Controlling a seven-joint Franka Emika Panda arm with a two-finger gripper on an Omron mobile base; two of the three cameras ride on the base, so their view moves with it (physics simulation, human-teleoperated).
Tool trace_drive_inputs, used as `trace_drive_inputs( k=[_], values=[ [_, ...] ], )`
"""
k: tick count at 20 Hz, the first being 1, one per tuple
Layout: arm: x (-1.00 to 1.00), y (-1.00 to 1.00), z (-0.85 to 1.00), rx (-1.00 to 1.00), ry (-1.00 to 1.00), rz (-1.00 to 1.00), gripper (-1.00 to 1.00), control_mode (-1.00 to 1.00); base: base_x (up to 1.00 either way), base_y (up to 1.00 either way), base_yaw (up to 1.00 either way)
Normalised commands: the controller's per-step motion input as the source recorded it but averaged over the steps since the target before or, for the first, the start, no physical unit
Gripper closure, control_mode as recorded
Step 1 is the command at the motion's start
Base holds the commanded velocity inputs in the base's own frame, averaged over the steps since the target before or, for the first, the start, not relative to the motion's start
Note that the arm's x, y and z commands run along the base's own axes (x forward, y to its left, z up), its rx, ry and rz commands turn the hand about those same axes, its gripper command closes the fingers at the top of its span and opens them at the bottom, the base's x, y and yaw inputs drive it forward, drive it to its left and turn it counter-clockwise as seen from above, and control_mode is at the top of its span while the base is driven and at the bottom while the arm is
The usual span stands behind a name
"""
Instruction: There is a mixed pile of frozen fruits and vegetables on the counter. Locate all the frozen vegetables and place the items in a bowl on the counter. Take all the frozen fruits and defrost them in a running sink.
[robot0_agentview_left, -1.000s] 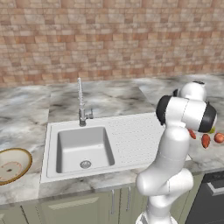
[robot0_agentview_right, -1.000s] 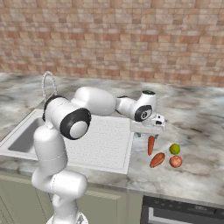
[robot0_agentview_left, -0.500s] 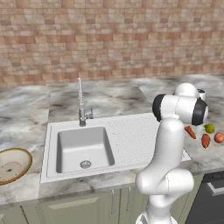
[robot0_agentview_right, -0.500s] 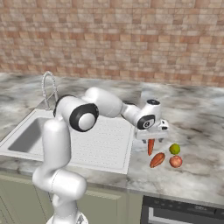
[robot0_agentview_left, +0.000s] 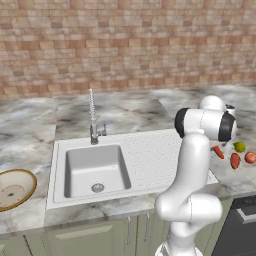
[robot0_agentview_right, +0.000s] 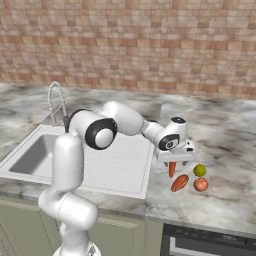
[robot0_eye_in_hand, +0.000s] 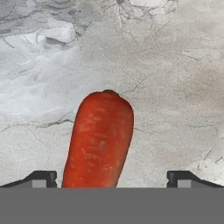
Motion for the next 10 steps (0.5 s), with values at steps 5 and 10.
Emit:
trace_drive_inputs(
  k=[5, 10],
  values=[
    [0.02, 0.13, -0.26, 0.0, 0.0, -0.02, -1.0, -1.0, 0.0, 0.0, 0.0],
    [0.05, 0.07, -0.21, 0.01, 0.0, -0.01, -1.0, -1.0, 0.0, 0.0, 0.0]
  ],
)
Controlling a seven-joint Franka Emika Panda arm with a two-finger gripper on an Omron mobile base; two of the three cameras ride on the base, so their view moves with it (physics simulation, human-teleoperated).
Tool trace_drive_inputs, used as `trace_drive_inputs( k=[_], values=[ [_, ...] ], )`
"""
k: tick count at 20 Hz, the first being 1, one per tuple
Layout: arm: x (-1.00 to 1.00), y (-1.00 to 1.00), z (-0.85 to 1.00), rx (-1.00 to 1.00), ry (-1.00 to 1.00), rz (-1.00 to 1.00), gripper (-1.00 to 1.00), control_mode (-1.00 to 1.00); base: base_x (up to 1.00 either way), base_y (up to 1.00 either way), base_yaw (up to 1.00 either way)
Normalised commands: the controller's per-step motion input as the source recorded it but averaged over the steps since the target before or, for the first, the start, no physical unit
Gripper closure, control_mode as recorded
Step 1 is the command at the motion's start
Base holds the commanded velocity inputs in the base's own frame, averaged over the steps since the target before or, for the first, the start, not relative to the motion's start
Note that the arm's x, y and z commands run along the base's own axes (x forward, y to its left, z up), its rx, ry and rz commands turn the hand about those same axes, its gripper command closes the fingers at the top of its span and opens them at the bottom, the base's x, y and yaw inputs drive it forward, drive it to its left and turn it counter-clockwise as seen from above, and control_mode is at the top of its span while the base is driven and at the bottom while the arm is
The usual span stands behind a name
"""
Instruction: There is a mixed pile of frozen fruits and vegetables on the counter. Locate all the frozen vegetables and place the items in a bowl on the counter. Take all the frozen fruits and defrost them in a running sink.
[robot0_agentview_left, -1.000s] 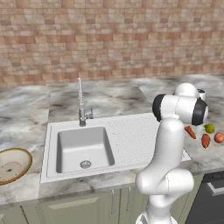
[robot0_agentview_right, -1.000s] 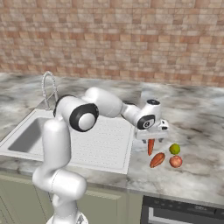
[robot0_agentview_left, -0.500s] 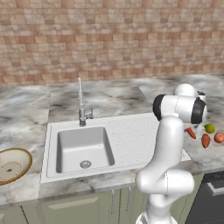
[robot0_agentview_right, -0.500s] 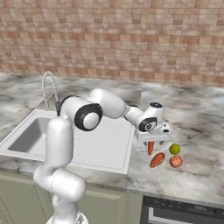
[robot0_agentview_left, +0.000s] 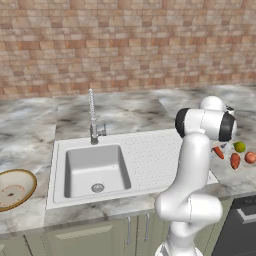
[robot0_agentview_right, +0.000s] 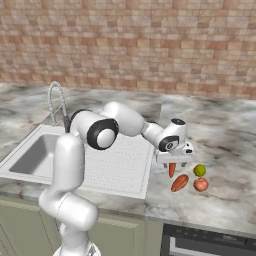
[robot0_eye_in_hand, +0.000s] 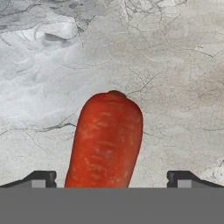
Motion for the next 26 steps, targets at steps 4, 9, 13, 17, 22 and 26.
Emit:
trace_drive_inputs(
  k=[4, 9, 13, 17, 22, 26],
  values=[
    [0.06, 0.09, -0.22, 0.0, 0.0, 0.0, 1.0, -1.0, 0.0, 0.0, 0.0],
    [0.01, 0.01, -0.05, 0.0, 0.0, 0.0, 1.0, -1.0, 0.0, 0.0, 0.0],
    [0.0, 0.04, 0.0, 0.0, 0.0, 0.0, 1.0, -1.0, 0.0, 0.0, 0.0],
    [0.0, 0.2, 0.07, 0.0, 0.0, 0.0, 1.0, -1.0, 0.0, 0.0, 0.0],
    [0.0, 0.38, 0.37, 0.0, 0.0, -0.05, 1.0, -1.0, 0.0, 0.0, 0.0],
    [-0.34, 0.41, 0.73, 0.05, 0.0, -0.02, 1.0, -1.0, 0.0, 0.0, 0.0]
  ],
)
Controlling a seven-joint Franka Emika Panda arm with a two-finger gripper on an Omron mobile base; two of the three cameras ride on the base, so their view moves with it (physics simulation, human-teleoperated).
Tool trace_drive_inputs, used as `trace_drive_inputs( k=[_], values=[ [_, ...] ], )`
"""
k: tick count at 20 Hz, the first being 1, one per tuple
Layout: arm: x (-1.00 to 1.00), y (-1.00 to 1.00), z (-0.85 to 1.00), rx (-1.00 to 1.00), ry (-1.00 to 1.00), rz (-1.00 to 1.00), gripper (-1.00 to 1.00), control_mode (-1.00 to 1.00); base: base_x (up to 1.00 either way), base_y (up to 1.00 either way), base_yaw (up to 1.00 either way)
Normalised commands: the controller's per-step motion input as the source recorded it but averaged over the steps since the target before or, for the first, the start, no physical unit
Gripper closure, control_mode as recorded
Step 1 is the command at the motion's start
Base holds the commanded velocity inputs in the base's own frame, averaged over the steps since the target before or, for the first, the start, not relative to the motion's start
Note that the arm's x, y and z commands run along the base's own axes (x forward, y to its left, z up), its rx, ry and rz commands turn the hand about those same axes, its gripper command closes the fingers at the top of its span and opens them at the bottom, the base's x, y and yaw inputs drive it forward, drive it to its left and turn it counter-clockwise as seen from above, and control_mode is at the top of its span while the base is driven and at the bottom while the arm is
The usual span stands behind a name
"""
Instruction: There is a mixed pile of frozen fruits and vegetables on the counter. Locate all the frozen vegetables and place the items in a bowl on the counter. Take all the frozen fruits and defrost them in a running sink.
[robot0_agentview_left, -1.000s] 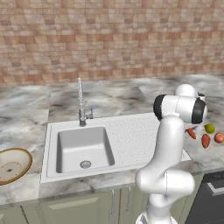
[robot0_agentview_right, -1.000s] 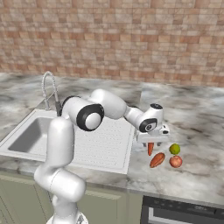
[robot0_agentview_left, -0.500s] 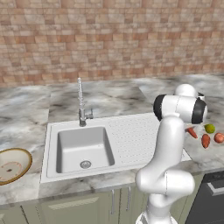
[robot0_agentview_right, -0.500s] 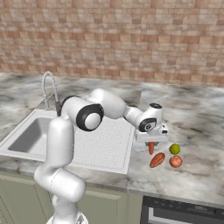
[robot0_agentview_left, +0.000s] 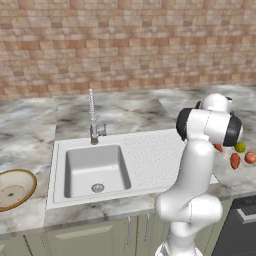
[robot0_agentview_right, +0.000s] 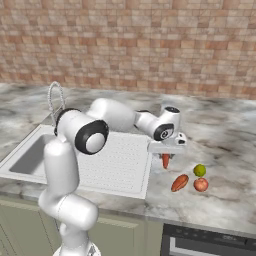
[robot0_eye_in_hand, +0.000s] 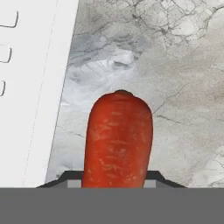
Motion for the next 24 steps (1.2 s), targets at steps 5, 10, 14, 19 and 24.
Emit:
trace_drive_inputs(
  k=[5, 10, 14, 19, 24],
  values=[
    [-0.75, 0.52, 0.72, 0.04, 0.0, 0.0, 1.0, -1.0, 0.0, 0.0, 0.0],
    [-1.0, 0.45, 0.64, 0.02, 0.0, 0.0, 1.0, -1.0, 0.0, 0.0, 0.0],
    [-1.0, 0.17, 0.63, 0.03, 0.0, 0.01, 1.0, -1.0, 0.0, 0.0, 0.0],
    [-1.0, 0.24, 0.67, 0.01, -0.01, 0.0, 1.0, -1.0, 0.0, 0.0, 0.0],
    [-1.0, 0.26, 0.58, 0.01, -0.01, 0.01, 1.0, -1.0, 0.0, 0.0, 0.0]
  ],
)
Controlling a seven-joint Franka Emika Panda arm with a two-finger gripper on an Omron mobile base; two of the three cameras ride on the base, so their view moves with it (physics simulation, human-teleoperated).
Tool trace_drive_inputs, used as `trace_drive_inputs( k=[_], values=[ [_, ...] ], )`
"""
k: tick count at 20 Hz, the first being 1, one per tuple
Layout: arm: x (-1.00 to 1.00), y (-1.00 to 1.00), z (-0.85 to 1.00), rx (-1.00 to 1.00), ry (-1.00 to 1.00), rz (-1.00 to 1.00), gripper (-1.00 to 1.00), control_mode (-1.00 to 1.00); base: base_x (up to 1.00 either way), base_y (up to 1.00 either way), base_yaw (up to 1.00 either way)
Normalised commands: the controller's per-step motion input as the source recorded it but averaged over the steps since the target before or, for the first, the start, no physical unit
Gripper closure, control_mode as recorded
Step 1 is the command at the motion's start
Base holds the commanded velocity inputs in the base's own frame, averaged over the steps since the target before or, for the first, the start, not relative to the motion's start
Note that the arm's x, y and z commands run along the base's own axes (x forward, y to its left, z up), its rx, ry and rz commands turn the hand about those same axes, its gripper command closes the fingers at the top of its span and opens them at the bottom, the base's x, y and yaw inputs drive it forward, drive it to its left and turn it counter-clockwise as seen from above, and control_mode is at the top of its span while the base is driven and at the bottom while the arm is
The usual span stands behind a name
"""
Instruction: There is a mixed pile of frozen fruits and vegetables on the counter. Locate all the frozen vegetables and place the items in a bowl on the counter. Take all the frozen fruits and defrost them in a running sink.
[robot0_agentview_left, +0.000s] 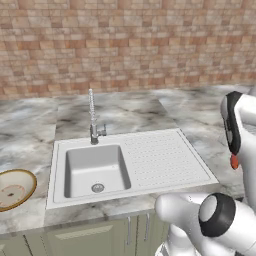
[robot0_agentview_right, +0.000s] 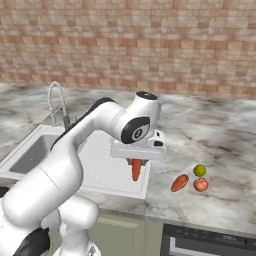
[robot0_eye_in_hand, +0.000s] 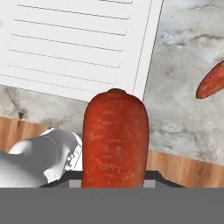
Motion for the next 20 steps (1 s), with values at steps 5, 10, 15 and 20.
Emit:
trace_drive_inputs(
  k=[5, 10, 15, 20],
  values=[
    [-0.96, 0.36, 0.69, 0.01, 0.0, 0.02, 1.0, -1.0, 0.0, 0.0, 0.0],
    [-0.64, 0.76, 0.65, 0.0, -0.06, 0.01, 1.0, -1.0, 0.0, 0.0, 0.0],
    [-0.01, 1.0, 0.0, -0.04, -0.2, 0.0, 1.0, -1.0, 0.0, 0.0, 0.0],
    [0.0, 1.0, 0.0, -0.08, -0.15, 0.0, 1.0, -1.0, 0.0, 0.0, 0.0]
  ],
)
